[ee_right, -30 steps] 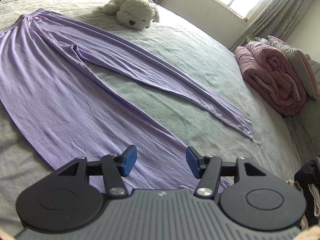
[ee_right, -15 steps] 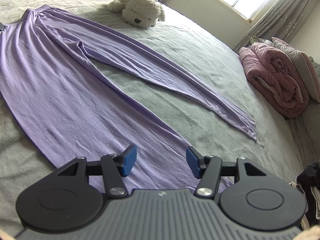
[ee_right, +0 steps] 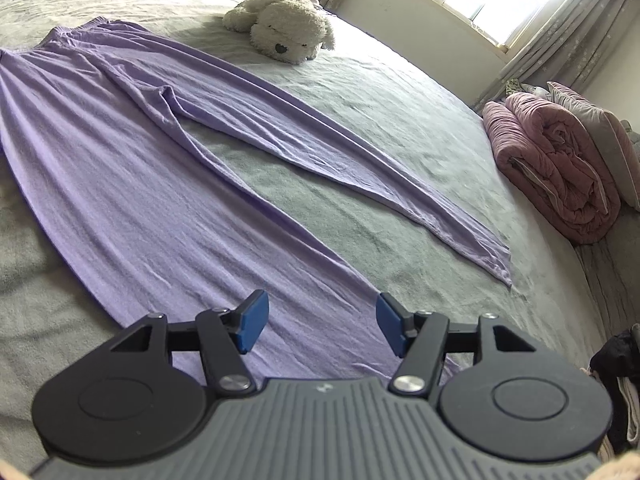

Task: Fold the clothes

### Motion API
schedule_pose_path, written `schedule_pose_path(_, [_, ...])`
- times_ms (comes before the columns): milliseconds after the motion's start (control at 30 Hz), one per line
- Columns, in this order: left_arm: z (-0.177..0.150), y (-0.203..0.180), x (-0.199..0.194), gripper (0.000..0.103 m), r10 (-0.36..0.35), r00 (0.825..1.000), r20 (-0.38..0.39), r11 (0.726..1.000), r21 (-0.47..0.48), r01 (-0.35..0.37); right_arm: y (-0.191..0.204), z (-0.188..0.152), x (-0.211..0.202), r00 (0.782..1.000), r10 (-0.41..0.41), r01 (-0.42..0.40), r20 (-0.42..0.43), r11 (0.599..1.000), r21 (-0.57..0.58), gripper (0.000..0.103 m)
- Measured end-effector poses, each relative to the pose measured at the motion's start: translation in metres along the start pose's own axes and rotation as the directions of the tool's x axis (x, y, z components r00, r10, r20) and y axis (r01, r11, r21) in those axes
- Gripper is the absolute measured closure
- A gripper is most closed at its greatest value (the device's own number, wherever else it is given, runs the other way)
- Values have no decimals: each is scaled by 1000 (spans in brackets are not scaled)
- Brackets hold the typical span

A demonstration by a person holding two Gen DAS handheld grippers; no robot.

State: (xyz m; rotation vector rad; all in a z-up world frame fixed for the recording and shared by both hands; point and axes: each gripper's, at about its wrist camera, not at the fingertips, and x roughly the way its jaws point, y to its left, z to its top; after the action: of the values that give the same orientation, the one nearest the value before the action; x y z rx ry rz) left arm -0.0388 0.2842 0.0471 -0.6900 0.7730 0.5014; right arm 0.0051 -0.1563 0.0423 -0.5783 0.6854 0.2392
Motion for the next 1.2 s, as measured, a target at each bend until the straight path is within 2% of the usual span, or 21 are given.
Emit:
schedule_pose_path(133, [1,3,1,96,-9,1000,-16,1000,-17,9,-44,-20,-7,999,16,-10,-31,981,193,38])
schedule_pose_path(267, [2,4,0,96,-15,1000,-26,1000,-26,15,-94,-51,-17,997,-2,32,-75,913,406,38])
schedule_pose_path(367, [2,4,1,96,-16,999,-32,999,-34,15,-134,-80,-26,990,-47,114,-134,825,554,38])
schedule_pose_path(467, [2,4,0,96,-15,999,-34,999,-37,13,-170,-110,-36,977,-83,197,-197,708,679,38])
schedule_pose_path(600, [3,4,1,96,-14,999,-41,999,-43,12,-195,-144,-48,974,-64,214,-216,558,802,38])
schedule_pose_path(667, [3,4,1,96,-13,999,-42,999,-48,11,-198,-153,-49,978,-29,194,-209,516,834,45])
schedule_pose_path(900, [2,3,2,96,-9,999,-41,999,-46,7,-188,-161,-35,975,53,170,-218,457,873,52])
schedule_pose_path(1000, [2,3,2,96,-9,999,-42,999,-45,7,-182,-156,-25,967,20,212,-252,480,851,52])
schedule_pose_path(1033, [3,3,2,96,-10,999,-43,999,-45,8,-183,-155,-24,967,10,221,-255,471,854,53])
schedule_pose_path(1100, [3,3,2,96,-12,999,-44,999,-43,10,-184,-156,-23,966,-8,236,-260,454,860,57])
schedule_pose_path(1167, [3,4,3,96,-15,999,-45,999,-40,13,-185,-155,-23,962,-31,257,-273,446,857,73])
schedule_pose_path(1200, [3,4,2,96,-17,999,-45,999,-38,15,-185,-155,-25,961,-48,266,-274,443,856,77])
